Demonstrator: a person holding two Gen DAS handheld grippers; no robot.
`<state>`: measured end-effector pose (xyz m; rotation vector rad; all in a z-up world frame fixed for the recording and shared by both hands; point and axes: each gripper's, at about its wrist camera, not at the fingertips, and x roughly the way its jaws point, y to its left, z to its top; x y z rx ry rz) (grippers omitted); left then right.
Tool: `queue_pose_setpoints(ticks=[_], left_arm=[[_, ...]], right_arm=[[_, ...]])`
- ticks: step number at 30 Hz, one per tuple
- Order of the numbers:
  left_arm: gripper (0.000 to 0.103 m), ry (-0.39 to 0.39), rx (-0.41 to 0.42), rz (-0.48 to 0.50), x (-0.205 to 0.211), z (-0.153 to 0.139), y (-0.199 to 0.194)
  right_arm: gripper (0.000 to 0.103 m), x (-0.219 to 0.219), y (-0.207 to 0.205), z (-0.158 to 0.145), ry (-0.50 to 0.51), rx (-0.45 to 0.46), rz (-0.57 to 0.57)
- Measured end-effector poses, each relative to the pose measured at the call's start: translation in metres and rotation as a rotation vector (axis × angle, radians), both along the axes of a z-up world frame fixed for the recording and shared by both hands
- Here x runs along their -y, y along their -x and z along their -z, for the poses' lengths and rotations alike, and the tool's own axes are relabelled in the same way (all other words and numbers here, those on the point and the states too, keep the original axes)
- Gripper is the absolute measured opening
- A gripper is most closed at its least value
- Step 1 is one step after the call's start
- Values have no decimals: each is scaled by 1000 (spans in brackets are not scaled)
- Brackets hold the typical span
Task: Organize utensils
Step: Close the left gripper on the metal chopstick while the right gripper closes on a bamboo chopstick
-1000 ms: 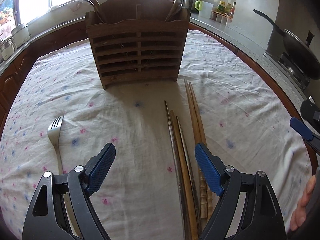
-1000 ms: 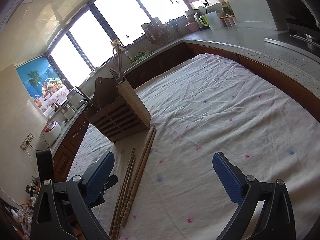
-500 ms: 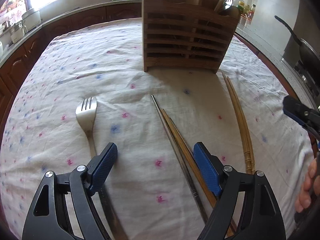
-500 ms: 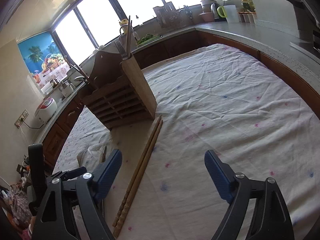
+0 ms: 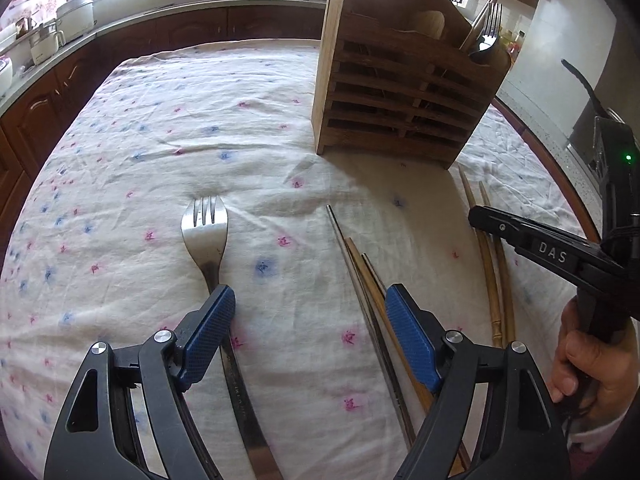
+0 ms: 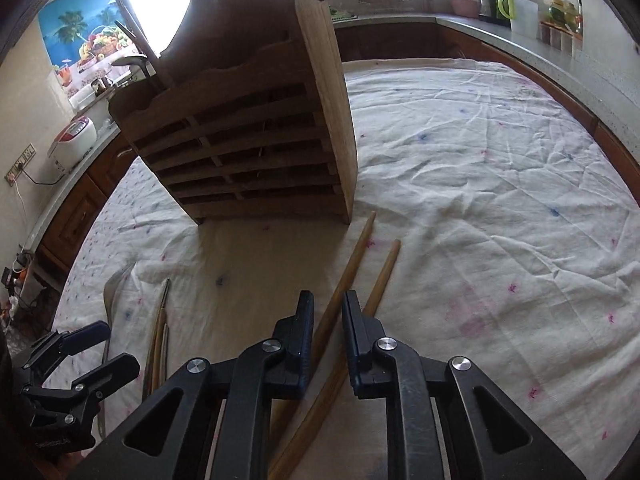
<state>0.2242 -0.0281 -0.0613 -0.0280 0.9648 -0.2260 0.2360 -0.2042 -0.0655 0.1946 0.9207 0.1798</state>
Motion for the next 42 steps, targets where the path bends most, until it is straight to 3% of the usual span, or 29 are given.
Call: queue_pose_setpoints(ticks=[7, 14, 20, 27, 31, 37, 40, 42], left_arm=[[68, -4, -3, 1, -6, 0, -5], [66, 22, -12, 5, -5, 0, -18], [47, -15, -6, -8, -1, 0, -39], [46, -97, 6, 62, 26, 2, -47], [32, -153, 37, 124, 37, 3, -39], [27, -155, 10, 130, 33, 1, -34], [9, -131, 14, 144, 40, 1, -37], [7, -128, 13, 148, 43, 1, -39]], right_arm=[[12, 7, 21, 0, 0, -15, -21], [16, 11, -2, -2, -9, -8, 13], [15, 8, -14, -4, -12, 0, 19], [16, 5, -13, -3, 2, 12, 11], [16, 4, -13, -3, -1, 13, 2], [13, 3, -14, -2, 19, 18, 4], [13, -3, -16, -3, 50, 23, 1], [9, -6, -17, -3, 47, 19, -7]])
